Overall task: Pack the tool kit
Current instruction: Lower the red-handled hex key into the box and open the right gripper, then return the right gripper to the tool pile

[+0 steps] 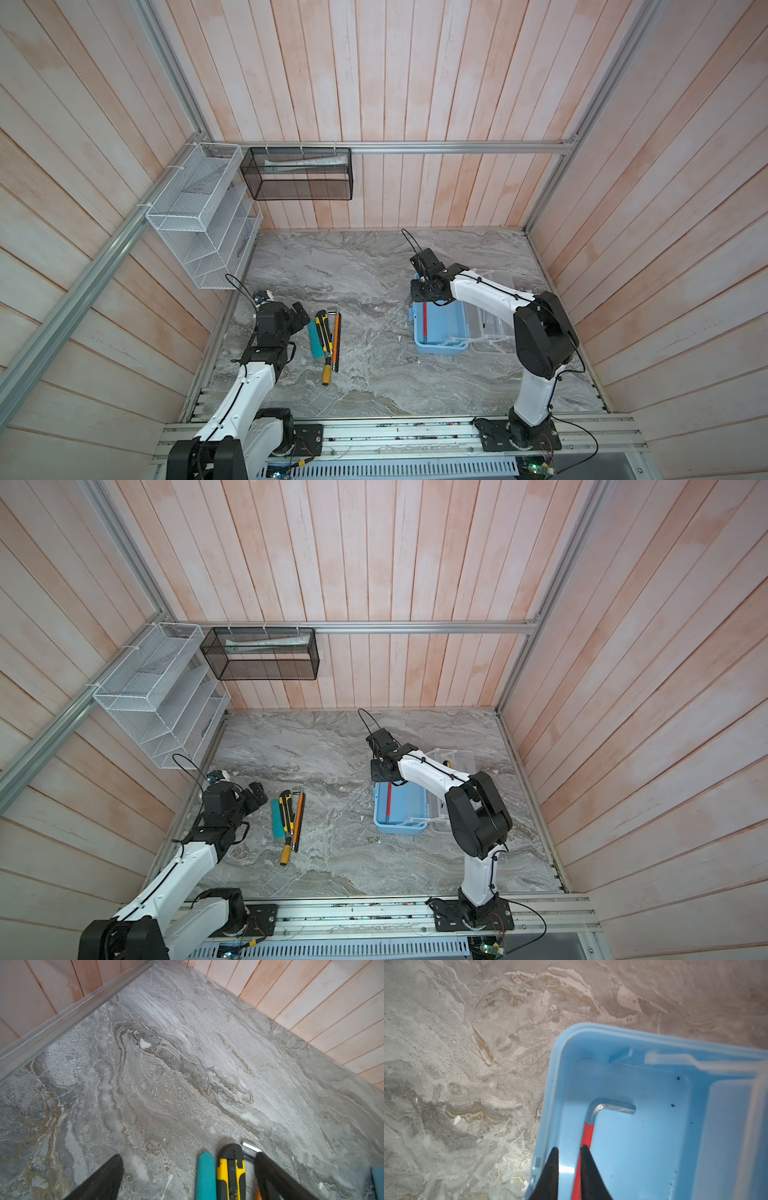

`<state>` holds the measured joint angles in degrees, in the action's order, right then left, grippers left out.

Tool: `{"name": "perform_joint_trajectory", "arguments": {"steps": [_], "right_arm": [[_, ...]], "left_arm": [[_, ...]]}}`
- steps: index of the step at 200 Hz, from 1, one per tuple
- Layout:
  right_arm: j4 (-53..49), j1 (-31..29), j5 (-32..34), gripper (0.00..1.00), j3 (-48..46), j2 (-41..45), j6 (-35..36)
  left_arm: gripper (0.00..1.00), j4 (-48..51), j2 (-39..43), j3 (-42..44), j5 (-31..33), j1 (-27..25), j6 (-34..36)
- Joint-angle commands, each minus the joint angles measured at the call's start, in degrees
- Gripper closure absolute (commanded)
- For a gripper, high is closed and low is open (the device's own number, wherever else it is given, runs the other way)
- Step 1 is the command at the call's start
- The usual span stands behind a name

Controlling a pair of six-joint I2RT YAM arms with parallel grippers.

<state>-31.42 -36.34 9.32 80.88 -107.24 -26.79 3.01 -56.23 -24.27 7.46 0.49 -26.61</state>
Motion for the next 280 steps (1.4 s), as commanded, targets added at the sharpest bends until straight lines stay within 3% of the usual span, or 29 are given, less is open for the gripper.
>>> {"name": "perform_joint_trajectory", "arguments": {"steps": [1,60,92,121,280], "right_arm": [[-1.51,-3.86,1.72,0.80,3.65,2.64,3.17],[4.03,-14.29,-8.76,0.73,12.11,-7.39,6.51],[2.51,-17.88,-11.59,0.73,21.46,-18.01,7.89],[2.69,-20.07,-12.92,0.73,25.47,-22.29,8.59],[-3.08,-21.67,-13.89,0.73,35.16,-33.12,7.12]], "left_arm": [[0.00,-0.63,0.69,1.07,-0.61,0.45,-0.27],[0.00,-0.31,1.25,1.17,-0.08,0.52,-0.64],[0.00,-0.41,1.37,1.37,-0.23,0.71,-0.72],[0.00,-0.38,1.21,1.33,-0.48,0.81,-0.59],[0.00,-0.39,1.69,1.58,-0.52,0.98,-0.69]]}}
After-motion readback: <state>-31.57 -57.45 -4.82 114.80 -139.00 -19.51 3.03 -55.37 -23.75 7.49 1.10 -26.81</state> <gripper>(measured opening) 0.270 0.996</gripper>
